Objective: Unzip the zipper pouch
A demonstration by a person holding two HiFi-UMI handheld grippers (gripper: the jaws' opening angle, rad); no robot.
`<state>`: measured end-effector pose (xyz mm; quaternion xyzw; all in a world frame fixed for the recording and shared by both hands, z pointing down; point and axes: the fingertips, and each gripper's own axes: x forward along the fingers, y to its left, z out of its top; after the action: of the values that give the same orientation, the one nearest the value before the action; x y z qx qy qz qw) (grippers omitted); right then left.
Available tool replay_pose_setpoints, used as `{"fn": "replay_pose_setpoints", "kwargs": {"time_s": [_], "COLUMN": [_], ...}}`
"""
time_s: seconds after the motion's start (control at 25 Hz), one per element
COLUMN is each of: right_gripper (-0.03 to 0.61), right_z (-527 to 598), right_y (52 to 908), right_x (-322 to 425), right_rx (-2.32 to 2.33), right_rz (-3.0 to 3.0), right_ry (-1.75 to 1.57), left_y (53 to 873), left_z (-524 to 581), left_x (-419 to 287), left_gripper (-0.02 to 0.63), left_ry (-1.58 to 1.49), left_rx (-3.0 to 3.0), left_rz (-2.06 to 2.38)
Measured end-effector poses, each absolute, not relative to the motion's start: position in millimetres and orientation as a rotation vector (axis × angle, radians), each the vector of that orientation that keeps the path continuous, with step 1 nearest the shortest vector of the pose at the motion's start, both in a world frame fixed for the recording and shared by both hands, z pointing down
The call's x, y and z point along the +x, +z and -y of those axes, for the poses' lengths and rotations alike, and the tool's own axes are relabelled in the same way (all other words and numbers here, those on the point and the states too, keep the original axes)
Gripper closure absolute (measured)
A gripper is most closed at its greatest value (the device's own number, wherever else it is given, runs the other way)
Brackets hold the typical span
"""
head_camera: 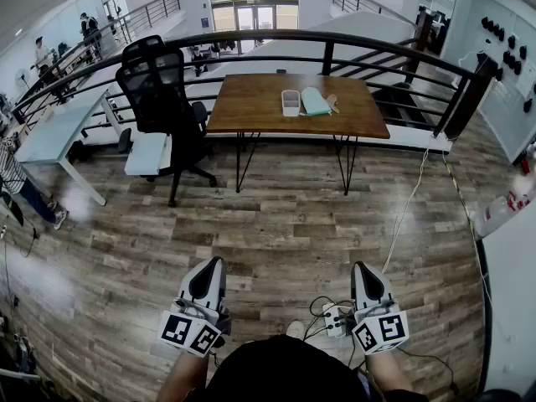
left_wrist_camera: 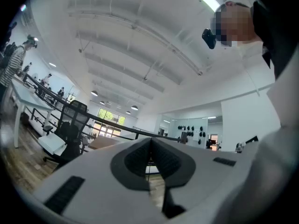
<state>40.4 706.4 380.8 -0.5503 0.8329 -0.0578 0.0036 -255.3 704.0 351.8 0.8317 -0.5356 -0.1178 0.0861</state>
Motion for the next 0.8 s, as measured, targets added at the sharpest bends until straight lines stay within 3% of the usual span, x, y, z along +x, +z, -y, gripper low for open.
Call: {"fn": "replay_pose_setpoints", "kwargs": {"time_s": [0.8], "right_gripper": [0.583], "right_z": [-688.5], "right_y": [376.5], "right_x": [50.3], "right_rx": [-1.635], "right_rz": [-2.631], "right_ry": [-0.161], "left_y": [344.6], "left_z": [-689.9], "left_x": [-222.8], "left_gripper": [0.6], "left_ry": [-0.276], "left_rx": [2.546], "left_rz": [1.618]}}
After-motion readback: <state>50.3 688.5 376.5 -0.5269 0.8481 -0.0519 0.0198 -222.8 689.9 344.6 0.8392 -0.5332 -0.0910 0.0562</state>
